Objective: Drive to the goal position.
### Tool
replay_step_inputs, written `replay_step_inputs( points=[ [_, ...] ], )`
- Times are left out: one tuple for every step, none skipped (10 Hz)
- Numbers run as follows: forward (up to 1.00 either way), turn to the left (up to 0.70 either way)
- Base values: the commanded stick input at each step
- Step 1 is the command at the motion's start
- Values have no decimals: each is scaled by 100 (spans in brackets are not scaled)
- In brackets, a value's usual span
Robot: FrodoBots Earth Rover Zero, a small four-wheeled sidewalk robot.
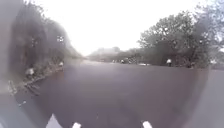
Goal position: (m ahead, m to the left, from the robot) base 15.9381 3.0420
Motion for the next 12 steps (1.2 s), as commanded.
replay_step_inputs(
  points=[
    [70, 0],
    [70, 0],
    [70, 0],
    [70, 0],
    [70, 0],
    [70, 0],
    [70, 0],
    [70, 0],
    [70, 0],
    [70, 0],
    [70, 0],
    [70, 0]
  ],
)
